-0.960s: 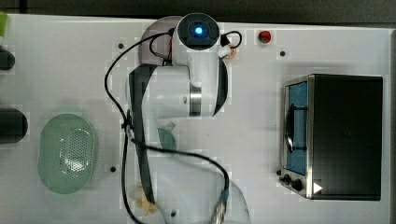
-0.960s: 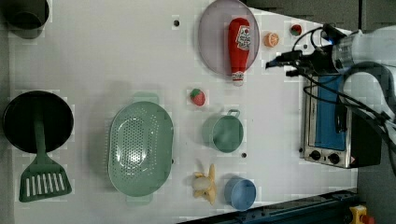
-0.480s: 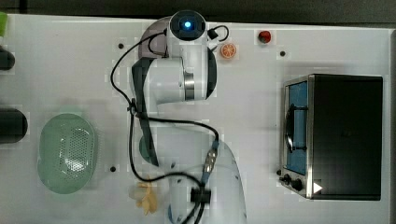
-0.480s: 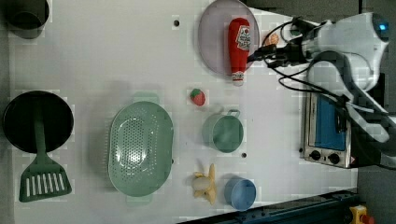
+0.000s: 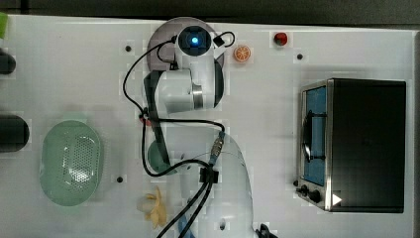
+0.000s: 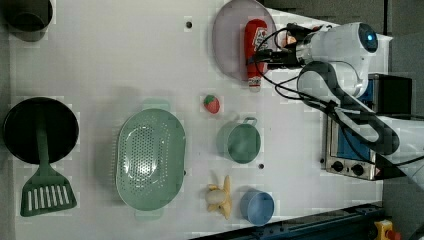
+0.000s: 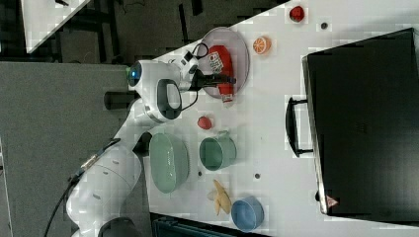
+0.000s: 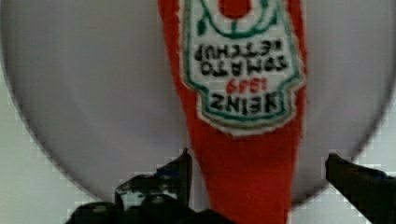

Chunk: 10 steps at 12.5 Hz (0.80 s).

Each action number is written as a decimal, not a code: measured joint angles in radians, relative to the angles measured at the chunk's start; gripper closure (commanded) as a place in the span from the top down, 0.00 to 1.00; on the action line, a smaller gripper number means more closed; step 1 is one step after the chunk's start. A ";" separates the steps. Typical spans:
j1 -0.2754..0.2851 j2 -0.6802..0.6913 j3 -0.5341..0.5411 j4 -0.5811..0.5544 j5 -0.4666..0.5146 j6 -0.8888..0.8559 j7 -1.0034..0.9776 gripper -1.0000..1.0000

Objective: Pick ketchup from plate and place it on table.

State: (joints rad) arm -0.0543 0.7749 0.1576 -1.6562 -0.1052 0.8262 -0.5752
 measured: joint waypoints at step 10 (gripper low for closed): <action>0.007 0.022 0.002 0.020 0.000 0.091 -0.007 0.58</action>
State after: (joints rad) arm -0.0477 0.7974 0.1592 -1.6367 -0.1050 0.9175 -0.5820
